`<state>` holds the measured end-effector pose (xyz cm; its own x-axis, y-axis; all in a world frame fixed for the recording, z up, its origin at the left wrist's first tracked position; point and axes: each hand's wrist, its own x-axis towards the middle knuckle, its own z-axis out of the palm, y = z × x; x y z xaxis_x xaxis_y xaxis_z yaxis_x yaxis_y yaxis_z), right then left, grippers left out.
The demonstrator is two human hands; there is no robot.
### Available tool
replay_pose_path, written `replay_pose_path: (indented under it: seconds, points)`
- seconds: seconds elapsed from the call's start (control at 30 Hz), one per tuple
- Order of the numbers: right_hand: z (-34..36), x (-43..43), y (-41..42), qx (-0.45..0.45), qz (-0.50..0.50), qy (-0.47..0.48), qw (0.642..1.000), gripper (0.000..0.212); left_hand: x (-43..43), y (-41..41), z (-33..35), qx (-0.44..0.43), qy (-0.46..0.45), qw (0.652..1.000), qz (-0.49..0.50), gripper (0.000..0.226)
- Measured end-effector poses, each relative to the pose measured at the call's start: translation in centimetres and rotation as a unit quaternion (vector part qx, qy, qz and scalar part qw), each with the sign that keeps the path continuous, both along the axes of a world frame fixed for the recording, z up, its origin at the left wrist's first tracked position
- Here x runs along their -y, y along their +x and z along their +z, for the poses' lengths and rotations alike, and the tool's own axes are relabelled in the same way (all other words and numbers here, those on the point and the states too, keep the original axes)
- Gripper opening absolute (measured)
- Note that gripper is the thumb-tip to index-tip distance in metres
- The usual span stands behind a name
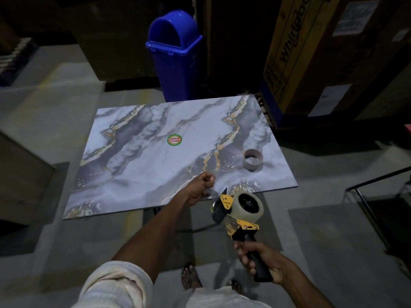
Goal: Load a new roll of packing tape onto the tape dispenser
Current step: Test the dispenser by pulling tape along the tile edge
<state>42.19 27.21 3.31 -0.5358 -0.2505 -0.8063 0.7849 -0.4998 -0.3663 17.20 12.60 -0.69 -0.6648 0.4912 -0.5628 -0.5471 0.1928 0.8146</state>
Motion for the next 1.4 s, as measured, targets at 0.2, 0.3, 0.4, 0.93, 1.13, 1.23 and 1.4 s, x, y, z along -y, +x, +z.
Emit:
replay_pose_path:
  seconds: [0.2, 0.3, 0.4, 0.93, 1.13, 1.23, 1.4]
  points:
    - [0.2, 0.4, 0.0, -0.007, 0.034, 0.129, 0.991, 0.008, 0.4, 0.0, -1.7, -0.008, -0.012, 0.999, -0.035, 0.023]
    - [-0.2, 0.5, -0.6, 0.004, 0.08, 0.198, 0.977, 0.014, 0.3, -0.5, -2.6, -0.022, -0.024, 0.998, -0.058, 0.024]
    - [-0.4, 1.2, -1.4, -0.001, 0.094, 0.282, 0.955, 0.012, 0.0, -1.5, -3.0, -0.033, -0.035, 0.997, -0.055, 0.02]
    - [-1.8, 4.8, -4.8, 0.001, 0.147, 0.525, 0.838, 0.014, 0.0, -4.4, -4.9, 0.011, 0.004, 0.993, 0.118, 0.014]
    - [-2.2, 5.5, -4.9, -0.005, 0.178, 0.557, 0.811, 0.013, 1.2, -4.2, -4.6, -0.061, -0.045, 0.993, 0.095, 0.009]
    - [-2.4, 5.6, -4.9, 0.005, 0.177, 0.566, 0.805, 0.009, 1.5, -4.5, -5.4, -0.33, -0.155, 0.931, -0.008, 0.017]
    - [-3.0, 5.6, -4.8, 0.003, 0.18, 0.566, 0.805, 0.009, 1.7, -4.2, -6.9, -0.611, -0.279, 0.697, -0.253, 0.013]
